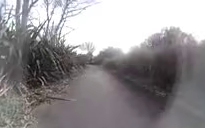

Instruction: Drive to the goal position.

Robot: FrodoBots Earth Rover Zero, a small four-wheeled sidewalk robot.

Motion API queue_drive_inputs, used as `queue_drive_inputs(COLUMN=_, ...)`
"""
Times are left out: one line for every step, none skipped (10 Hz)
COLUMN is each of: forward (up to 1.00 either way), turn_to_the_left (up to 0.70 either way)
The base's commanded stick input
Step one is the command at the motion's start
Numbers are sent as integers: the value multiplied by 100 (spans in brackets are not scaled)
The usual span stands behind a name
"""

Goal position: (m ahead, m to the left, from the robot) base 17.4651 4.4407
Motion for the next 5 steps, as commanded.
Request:
queue_drive_inputs(forward=70, turn_to_the_left=0)
queue_drive_inputs(forward=70, turn_to_the_left=0)
queue_drive_inputs(forward=70, turn_to_the_left=0)
queue_drive_inputs(forward=70, turn_to_the_left=0)
queue_drive_inputs(forward=70, turn_to_the_left=0)
